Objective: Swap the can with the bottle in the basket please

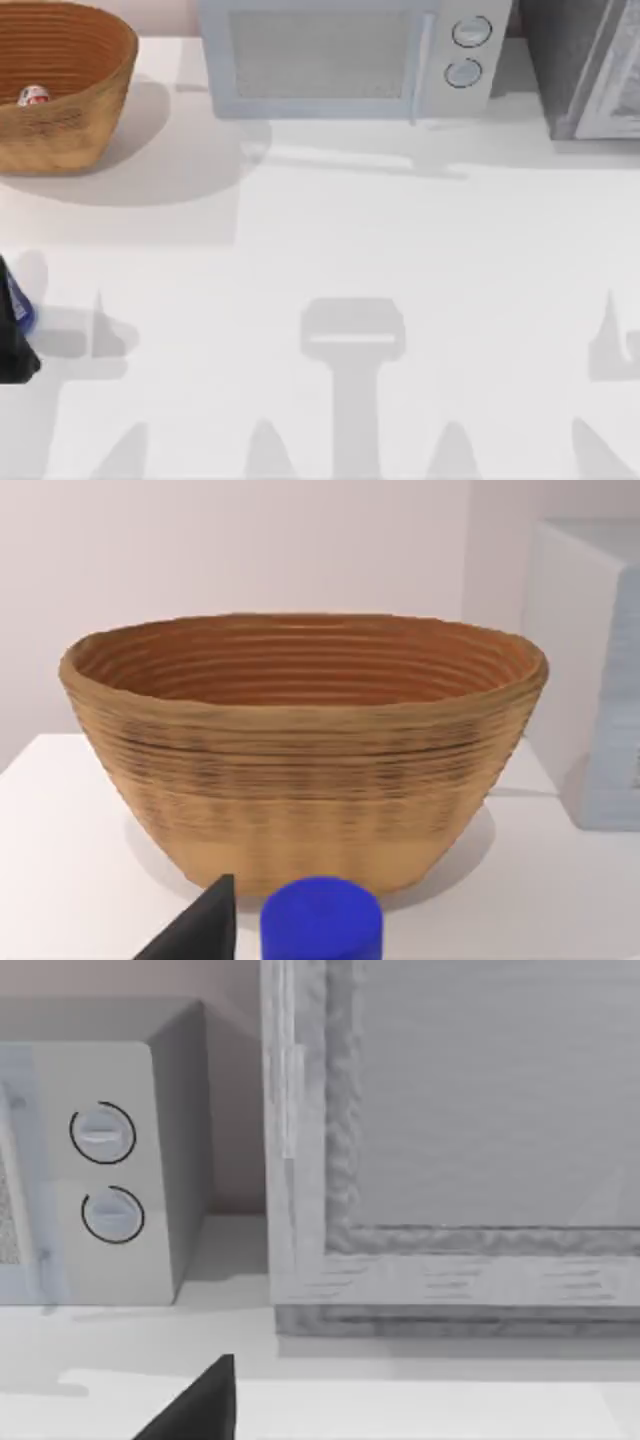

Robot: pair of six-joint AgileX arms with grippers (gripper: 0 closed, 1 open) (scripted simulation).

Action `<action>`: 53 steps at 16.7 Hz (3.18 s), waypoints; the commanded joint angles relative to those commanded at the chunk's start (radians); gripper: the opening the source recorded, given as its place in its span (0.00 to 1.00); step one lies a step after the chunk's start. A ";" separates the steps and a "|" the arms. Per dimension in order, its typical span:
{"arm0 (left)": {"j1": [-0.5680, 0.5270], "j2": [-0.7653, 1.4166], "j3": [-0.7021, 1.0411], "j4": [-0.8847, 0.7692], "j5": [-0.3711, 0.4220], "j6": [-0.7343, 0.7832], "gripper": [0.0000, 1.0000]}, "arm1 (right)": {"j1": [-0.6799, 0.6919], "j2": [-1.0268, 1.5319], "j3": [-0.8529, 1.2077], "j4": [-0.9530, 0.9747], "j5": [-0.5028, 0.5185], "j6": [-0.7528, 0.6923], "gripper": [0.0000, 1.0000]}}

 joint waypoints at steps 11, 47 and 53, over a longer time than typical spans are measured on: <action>0.000 0.392 0.377 -0.171 0.066 0.029 1.00 | 0.000 0.000 0.000 0.000 0.000 0.000 1.00; 0.155 2.536 2.334 -1.115 0.284 0.114 1.00 | 0.000 0.000 0.000 0.000 0.000 0.000 1.00; 0.139 2.596 2.303 -1.018 0.281 0.099 1.00 | 0.000 0.000 0.000 0.000 0.000 0.000 1.00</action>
